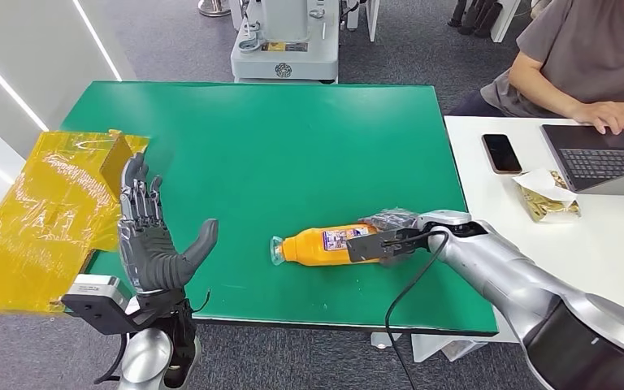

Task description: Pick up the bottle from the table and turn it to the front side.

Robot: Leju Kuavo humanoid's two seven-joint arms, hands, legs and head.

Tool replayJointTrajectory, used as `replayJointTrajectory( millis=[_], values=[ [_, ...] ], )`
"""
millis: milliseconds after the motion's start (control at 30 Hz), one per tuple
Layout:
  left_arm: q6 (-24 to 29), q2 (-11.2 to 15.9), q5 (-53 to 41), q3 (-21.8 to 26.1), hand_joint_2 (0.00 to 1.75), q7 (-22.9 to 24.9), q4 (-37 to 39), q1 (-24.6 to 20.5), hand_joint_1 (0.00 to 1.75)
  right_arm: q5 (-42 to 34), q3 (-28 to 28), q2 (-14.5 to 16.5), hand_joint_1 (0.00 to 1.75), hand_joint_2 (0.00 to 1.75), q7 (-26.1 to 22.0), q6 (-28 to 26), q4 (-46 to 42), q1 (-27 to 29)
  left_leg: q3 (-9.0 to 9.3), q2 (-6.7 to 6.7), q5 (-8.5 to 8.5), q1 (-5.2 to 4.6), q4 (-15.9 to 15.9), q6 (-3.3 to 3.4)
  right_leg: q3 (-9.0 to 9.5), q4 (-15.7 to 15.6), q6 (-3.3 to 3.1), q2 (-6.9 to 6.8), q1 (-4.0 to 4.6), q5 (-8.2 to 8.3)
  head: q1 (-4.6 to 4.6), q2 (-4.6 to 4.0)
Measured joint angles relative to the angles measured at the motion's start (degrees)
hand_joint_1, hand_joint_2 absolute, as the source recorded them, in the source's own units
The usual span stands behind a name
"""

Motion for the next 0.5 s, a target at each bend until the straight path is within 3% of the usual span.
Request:
replayJointTrajectory(
  millis=[500],
  values=[
    [0.0, 0.0, -0.3, 0.0, 1.75, 0.2, 0.0, 0.0, 0.0, -0.2, -1.1, 0.6, 1.75, 1.75, -0.1, -1.4, 0.0, 0.8, 0.0, 0.0, 0.0, 0.0, 0.0, 0.0, 0.0, 0.0, 0.0, 0.0, 0.0, 0.0, -0.01, 0.0]
  ],
)
